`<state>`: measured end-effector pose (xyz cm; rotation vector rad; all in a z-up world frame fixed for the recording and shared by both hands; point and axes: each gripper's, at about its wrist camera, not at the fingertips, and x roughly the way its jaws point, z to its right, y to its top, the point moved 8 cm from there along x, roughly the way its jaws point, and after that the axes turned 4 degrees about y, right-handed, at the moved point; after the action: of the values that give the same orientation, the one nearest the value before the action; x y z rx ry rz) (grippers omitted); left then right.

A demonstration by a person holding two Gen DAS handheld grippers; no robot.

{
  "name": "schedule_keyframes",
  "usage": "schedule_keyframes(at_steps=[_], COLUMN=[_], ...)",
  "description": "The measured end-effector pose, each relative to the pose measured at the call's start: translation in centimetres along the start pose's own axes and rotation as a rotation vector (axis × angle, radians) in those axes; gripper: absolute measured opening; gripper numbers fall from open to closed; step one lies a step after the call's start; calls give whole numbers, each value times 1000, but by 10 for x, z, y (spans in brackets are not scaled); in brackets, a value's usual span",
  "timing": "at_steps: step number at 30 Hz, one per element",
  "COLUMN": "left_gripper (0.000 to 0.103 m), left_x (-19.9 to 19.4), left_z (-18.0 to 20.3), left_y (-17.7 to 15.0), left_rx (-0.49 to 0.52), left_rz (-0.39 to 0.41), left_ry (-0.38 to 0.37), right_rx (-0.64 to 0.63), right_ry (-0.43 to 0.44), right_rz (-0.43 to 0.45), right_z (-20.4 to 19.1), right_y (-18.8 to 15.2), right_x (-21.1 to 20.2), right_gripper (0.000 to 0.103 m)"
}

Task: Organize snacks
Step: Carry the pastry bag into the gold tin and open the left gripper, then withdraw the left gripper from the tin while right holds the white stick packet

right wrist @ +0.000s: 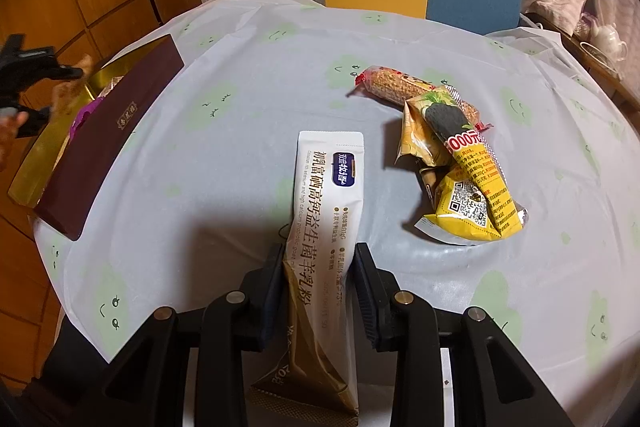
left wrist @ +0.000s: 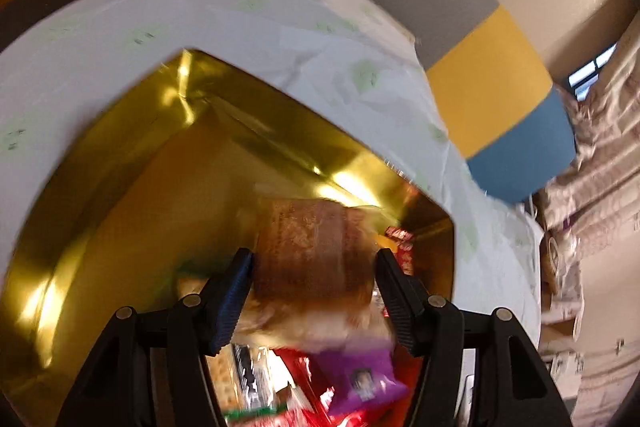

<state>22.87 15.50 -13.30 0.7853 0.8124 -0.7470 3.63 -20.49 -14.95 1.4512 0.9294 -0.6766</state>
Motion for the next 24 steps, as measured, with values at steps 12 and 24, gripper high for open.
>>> schedule_keyframes(at_steps=[12,24], left_gripper=[63,63], left_x=[-28,-76], left_z=[11,32], left_y=[-9,-72], left_rx=[120,406], left_rz=[90,209], left_ry=[73,178], right_rx=[-1,14], right_ry=[-6,-13], right_rz=[2,7], right_z=[0,-1], right_y=[0,0], right_x=[0,-1], right_gripper=[35,35])
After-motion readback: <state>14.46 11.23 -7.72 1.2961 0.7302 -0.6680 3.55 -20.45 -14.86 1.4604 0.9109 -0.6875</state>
